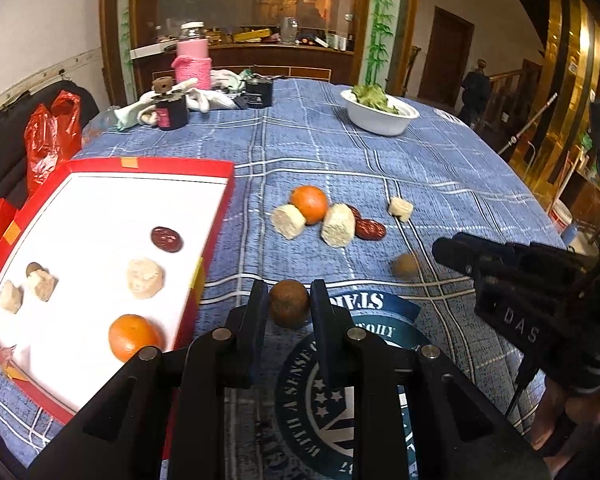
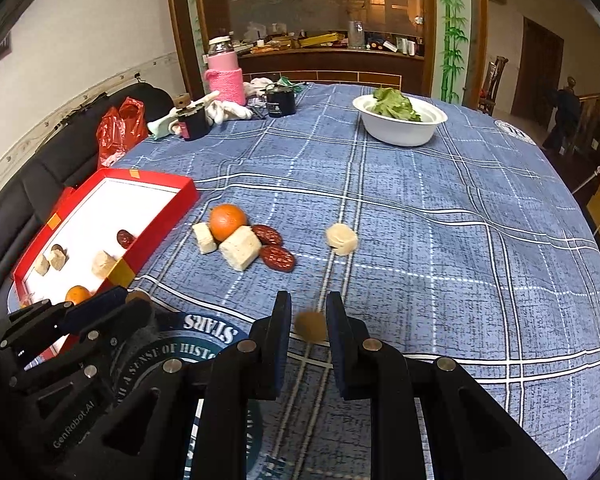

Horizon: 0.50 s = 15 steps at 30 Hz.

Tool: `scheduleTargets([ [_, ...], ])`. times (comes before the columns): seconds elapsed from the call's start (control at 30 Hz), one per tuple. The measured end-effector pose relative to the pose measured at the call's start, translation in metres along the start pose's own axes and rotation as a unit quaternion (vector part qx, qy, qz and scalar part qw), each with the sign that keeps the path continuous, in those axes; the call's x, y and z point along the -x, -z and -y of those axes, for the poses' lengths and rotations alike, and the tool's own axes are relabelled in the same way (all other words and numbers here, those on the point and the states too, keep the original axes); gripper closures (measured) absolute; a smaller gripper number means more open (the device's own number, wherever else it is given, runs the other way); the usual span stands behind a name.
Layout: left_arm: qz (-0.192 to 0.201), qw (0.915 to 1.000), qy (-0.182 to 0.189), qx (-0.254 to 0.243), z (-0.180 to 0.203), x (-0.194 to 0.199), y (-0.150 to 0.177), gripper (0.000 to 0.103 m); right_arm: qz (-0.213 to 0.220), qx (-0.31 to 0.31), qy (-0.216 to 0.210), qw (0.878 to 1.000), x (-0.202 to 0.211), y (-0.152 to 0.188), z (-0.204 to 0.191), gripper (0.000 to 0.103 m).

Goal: Organize fruits

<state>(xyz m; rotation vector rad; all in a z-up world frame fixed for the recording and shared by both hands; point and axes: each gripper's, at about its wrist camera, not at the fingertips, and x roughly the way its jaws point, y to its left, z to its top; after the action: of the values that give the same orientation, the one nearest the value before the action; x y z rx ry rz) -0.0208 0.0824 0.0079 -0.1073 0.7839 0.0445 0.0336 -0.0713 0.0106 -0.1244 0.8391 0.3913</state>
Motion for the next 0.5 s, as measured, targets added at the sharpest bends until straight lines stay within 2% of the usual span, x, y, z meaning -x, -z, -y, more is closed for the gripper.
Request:
scheduleTargets([
  [0.4, 0.026, 0.9987, -0.011, 0.042, -0.043, 0.025, -0.01, 0.084, 0.015, 0.021, -0.016, 1.0, 0.007, -0.007, -0.028, 0.085],
  [0.5, 0.016, 0.9994, 0.022, 0.019, -0.038, 0.023, -0.007, 0.084, 0.017, 0.006, -0.004, 1.0, 0.011, -0.006, -0.012, 0.085],
])
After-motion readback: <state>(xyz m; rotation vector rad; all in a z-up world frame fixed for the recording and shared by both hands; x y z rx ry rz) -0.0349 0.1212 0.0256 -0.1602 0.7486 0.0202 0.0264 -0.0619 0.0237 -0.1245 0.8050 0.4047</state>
